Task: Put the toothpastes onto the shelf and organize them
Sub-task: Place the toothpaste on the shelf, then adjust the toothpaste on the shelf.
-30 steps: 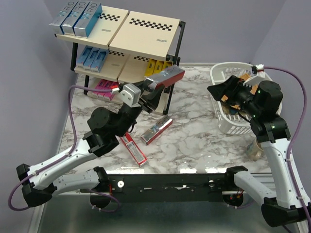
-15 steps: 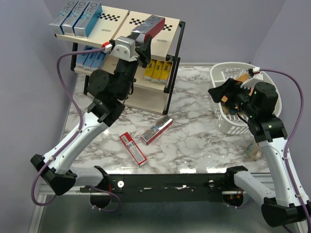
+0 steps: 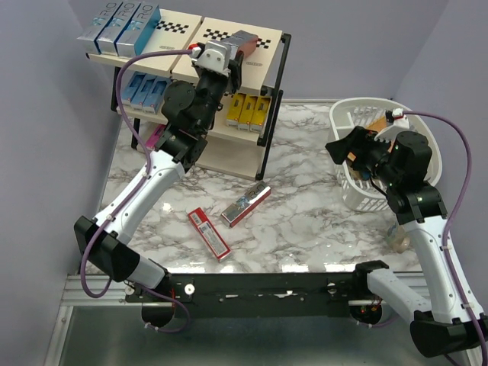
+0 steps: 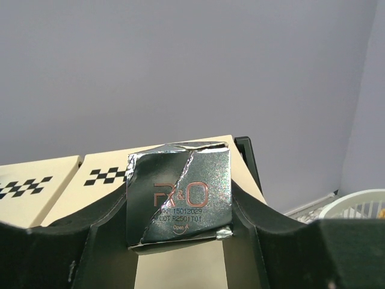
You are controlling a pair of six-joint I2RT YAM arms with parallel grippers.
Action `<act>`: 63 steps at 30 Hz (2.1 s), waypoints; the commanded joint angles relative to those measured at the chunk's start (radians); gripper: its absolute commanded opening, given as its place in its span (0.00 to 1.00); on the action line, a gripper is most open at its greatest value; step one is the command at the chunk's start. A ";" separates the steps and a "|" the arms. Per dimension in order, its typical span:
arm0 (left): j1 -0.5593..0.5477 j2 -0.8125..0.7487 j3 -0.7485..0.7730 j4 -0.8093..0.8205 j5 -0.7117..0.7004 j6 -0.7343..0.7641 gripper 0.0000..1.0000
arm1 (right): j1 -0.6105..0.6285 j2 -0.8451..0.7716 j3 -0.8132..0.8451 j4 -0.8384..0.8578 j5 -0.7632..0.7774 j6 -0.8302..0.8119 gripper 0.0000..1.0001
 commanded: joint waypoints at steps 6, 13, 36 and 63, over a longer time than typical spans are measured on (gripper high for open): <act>0.001 -0.050 -0.023 -0.115 0.021 -0.030 0.65 | -0.005 -0.008 -0.019 0.025 -0.002 -0.015 0.96; 0.001 -0.087 -0.037 -0.169 0.026 -0.028 0.84 | -0.003 -0.003 -0.022 0.029 -0.018 -0.007 0.96; 0.220 -0.277 -0.003 -0.434 0.560 -0.128 0.99 | -0.003 -0.008 -0.033 0.040 -0.055 -0.009 0.96; 0.443 0.047 0.256 -0.480 1.138 -0.037 0.90 | -0.005 0.014 -0.025 0.040 -0.069 -0.024 0.96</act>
